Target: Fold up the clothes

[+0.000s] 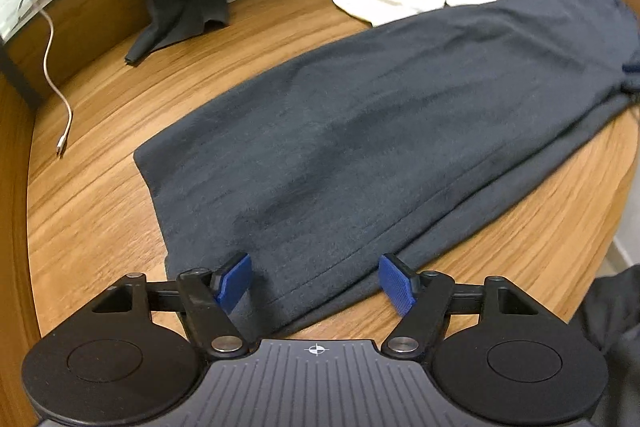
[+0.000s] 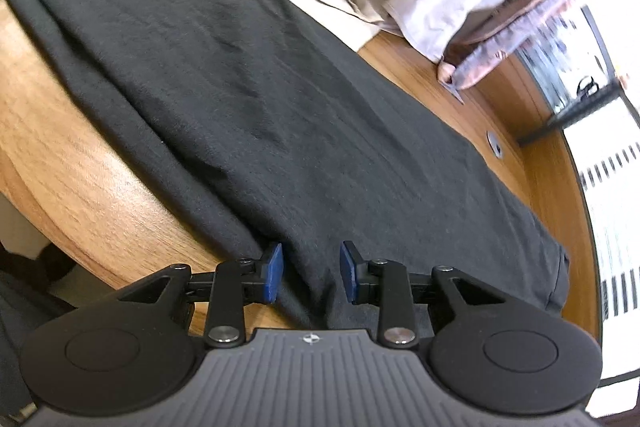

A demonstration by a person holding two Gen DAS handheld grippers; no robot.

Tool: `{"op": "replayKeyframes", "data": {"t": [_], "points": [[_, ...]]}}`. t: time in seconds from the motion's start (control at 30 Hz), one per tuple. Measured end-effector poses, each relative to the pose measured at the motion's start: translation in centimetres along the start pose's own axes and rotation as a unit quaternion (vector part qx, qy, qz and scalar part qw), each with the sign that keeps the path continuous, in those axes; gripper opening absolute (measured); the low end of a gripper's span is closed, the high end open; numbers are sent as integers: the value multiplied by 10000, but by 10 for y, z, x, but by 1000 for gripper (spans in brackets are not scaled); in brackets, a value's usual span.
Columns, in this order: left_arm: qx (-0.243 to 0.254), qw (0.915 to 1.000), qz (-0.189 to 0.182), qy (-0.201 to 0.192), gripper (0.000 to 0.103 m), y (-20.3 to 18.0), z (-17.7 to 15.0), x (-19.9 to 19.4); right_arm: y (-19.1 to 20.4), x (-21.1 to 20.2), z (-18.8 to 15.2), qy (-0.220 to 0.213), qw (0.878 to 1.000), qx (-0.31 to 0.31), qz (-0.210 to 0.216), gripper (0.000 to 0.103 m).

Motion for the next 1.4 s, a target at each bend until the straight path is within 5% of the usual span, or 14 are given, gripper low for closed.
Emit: {"op": "replayKeyframes", "data": {"t": [0.17, 0.23, 0.43, 0.6, 0.93, 1.03, 1.17, 1.3, 1.4], "points": [[-13, 9998, 45, -186, 14, -2, -6, -2, 6, -1, -1, -59, 9998, -184, 19, 20], [-80, 9996, 59, -270, 7, -1, -6, -5, 7, -1, -2, -41, 9997, -206, 77, 3], [109, 9985, 240, -489, 4, -4, 1, -21, -12, -21, 3, -290, 9995, 93, -111, 0], [429, 9974, 367, -455, 4, -10, 5, -34, -32, -46, 7, -327, 9985, 383, -202, 1], [580, 9970, 513, 22, 11, -17, -16, -1, 16, -10, -17, 154, 9998, -46, 143, 2], [275, 9994, 212, -24, 36, -16, -13, -11, 9, -13, -17, 264, 9989, 327, 196, 4], [-218, 9991, -128, -328, 53, -18, -3, -28, -11, -25, -24, 452, 9933, 1060, -61, 25], [-449, 9967, -446, -505, 61, -21, 24, -17, -35, -31, -39, 744, 9797, 1780, -553, 26], [-621, 9937, -684, -637, 64, -24, 44, -9, -54, -23, -57, 1062, 9614, 2383, -876, 39]]}}
Point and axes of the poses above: each gripper's, at about its wrist camera, not at the fingertips, and x roughly the way its jaws point, y to its left, z to its top, the point moved 3 cm from there along x, roughly the way its jaws point, and after that the axes turned 15 degrees about -z, right-handed, at the moved point
